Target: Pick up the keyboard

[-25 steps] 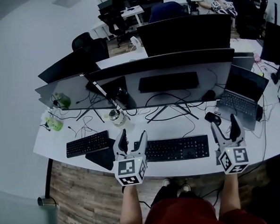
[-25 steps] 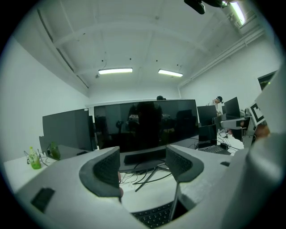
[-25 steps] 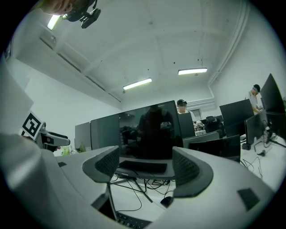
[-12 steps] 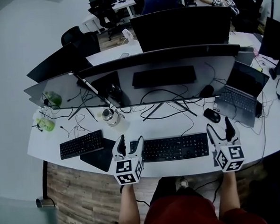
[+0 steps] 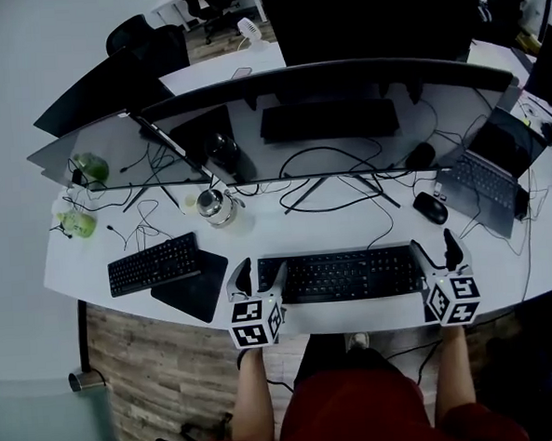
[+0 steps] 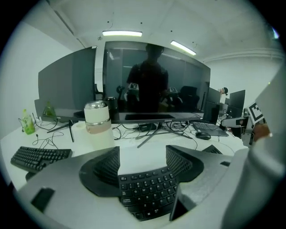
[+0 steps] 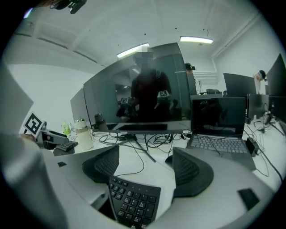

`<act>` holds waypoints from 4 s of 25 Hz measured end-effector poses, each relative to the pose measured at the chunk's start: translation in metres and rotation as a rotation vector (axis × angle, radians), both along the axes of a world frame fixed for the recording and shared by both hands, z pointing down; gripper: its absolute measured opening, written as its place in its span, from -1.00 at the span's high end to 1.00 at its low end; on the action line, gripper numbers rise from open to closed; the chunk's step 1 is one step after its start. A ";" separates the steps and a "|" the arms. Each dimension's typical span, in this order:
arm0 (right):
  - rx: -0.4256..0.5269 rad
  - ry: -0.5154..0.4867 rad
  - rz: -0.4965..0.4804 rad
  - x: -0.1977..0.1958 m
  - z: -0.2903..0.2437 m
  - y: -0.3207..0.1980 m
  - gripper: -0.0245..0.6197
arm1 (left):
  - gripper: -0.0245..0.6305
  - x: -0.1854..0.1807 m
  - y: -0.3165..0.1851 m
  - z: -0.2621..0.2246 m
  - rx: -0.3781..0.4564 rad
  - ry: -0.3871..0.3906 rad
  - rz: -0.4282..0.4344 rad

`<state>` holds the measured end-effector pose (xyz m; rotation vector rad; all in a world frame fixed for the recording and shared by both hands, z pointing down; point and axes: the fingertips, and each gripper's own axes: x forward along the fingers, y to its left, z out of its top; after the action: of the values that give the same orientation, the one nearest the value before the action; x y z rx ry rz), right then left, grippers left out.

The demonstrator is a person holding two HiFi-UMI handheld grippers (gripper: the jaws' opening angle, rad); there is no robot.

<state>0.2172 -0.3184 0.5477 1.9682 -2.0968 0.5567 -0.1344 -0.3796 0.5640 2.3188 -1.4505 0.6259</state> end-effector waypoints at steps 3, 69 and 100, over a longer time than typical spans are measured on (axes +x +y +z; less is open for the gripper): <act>-0.072 -0.006 -0.002 -0.005 0.026 0.002 -0.15 | -0.01 -0.007 -0.001 0.021 -0.054 0.002 0.000; -0.310 -0.102 -0.059 -0.037 0.094 0.010 -0.41 | -0.09 -0.028 0.001 0.065 -0.262 0.047 0.055; 0.355 0.048 -0.092 -0.005 -0.178 0.012 -0.41 | -0.09 0.000 0.021 -0.202 0.371 0.154 0.028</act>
<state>0.2123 -0.3068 0.3699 2.0184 -2.3738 0.1226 -0.1346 -0.3581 0.3624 2.5987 -1.5710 0.1877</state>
